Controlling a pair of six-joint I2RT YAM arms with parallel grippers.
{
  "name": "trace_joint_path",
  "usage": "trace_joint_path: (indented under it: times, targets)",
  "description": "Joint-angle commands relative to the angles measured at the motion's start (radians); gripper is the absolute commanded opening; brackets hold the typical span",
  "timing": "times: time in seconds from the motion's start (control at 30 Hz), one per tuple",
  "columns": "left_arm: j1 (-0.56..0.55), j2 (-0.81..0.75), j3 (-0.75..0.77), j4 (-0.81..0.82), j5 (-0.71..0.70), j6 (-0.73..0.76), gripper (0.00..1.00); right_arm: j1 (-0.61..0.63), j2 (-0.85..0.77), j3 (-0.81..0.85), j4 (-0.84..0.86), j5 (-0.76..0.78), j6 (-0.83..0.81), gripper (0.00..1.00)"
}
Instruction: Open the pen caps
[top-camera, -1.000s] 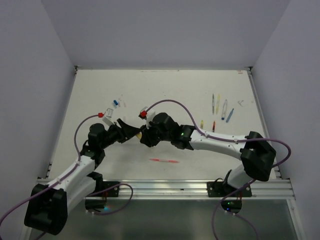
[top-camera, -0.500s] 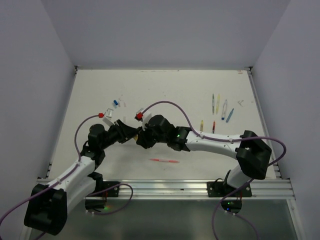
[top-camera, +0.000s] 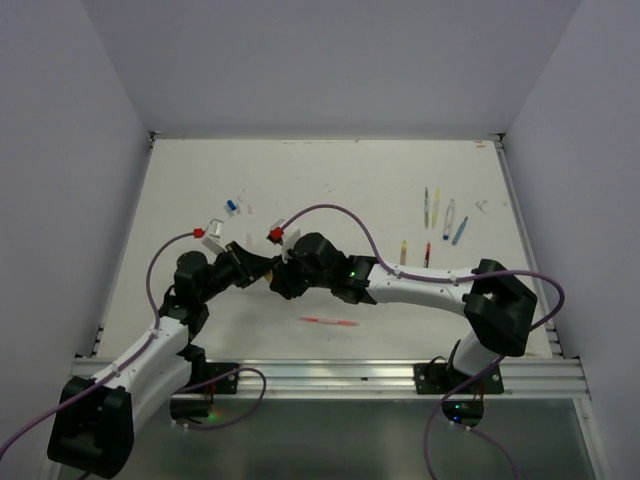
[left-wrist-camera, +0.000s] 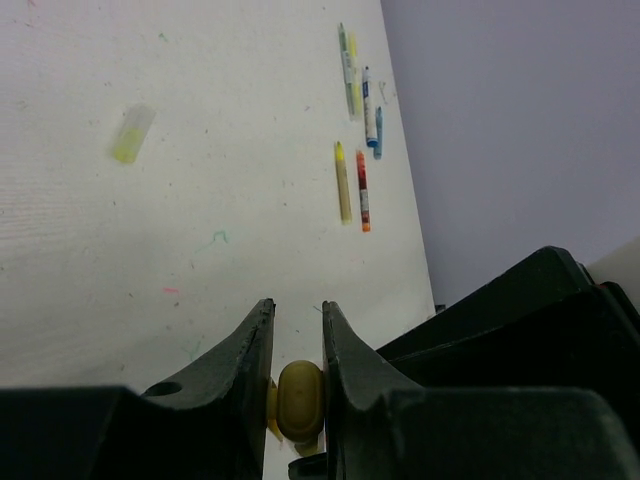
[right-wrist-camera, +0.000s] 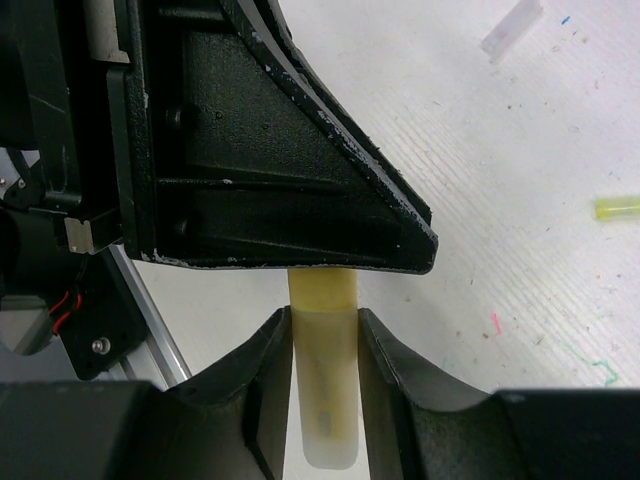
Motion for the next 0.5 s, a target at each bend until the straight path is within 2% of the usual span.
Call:
trace_joint_path:
  times: [0.0, 0.23, 0.47]
  targets:
    - [-0.007, -0.044, 0.015, 0.018, -0.012, -0.019, 0.0, 0.004, -0.018, -0.032, 0.049, 0.045, 0.003, 0.35]
    - [-0.007, -0.039, 0.057, -0.011, -0.022, -0.024, 0.0, 0.007, -0.016, -0.065, 0.061, 0.038, 0.005, 0.35]
    - [-0.006, -0.025, 0.081, -0.027, -0.028, -0.008, 0.0, 0.011, -0.043, -0.104, 0.061, 0.051, -0.006, 0.42]
